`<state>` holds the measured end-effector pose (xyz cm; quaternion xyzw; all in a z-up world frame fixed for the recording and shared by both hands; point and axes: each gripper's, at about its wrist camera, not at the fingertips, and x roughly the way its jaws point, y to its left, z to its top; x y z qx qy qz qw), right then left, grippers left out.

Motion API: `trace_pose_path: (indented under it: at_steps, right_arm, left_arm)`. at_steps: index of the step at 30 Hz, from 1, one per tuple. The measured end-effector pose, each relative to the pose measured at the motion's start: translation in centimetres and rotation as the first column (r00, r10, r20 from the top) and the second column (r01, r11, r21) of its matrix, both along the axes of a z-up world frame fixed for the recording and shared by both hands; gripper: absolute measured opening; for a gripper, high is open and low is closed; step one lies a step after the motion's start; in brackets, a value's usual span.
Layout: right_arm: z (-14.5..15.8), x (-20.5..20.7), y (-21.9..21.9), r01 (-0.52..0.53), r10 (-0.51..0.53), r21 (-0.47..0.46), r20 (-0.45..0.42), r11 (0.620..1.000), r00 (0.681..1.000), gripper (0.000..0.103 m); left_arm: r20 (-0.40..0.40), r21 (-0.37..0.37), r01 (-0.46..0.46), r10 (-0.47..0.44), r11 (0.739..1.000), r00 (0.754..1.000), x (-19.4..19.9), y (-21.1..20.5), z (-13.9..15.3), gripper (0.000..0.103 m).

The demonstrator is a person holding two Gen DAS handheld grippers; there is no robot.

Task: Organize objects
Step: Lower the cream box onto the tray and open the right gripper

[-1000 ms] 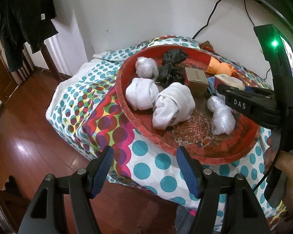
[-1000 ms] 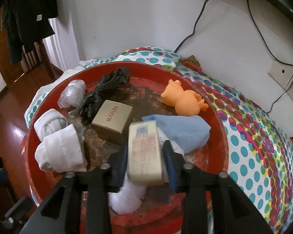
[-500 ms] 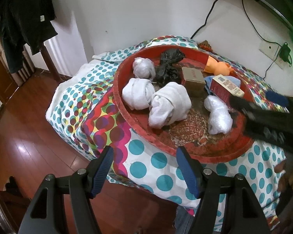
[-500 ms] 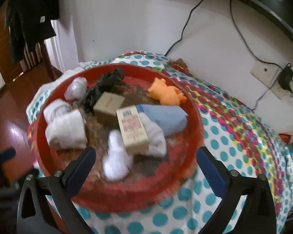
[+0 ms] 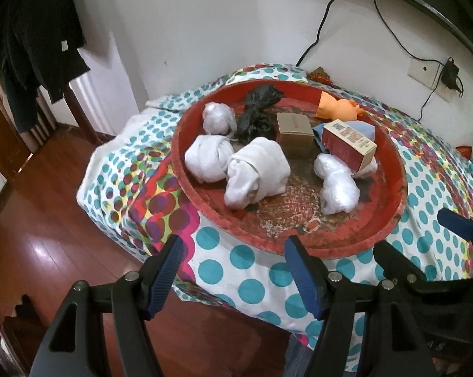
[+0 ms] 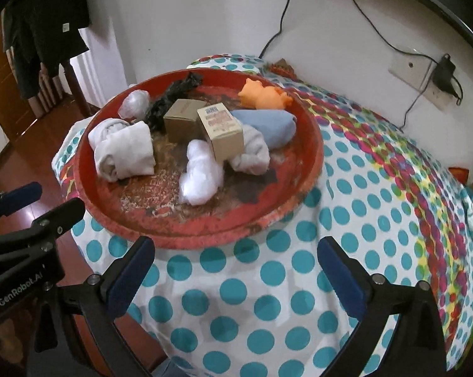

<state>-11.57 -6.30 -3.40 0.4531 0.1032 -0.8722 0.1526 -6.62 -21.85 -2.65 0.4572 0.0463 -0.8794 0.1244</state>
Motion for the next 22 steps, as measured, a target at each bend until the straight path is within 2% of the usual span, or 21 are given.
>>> trace_pose_path:
  at_steps: [4,9,22]
  right_arm:
    - [-0.3,0.3,0.6,0.013,-0.013,-0.013,0.019,1.0,1.0,0.103]
    - [-0.4,0.7,0.6,0.028,-0.028,0.03,-0.005,0.999,1.0,0.103]
    - [0.1,2.1,0.7,0.021,-0.021,0.033,-0.022,0.999,1.0,0.103]
  left_arm:
    - [-0.014,0.005,0.007,-0.007,1.0,1.0,0.0,0.0,0.0,0.069]
    - [-0.027,-0.02,0.012,-0.013,1.0,1.0,0.2,0.0,-0.1,0.069]
    - [-0.043,0.021,0.032,-0.032,0.999,0.999,0.3,0.1,0.3,0.069]
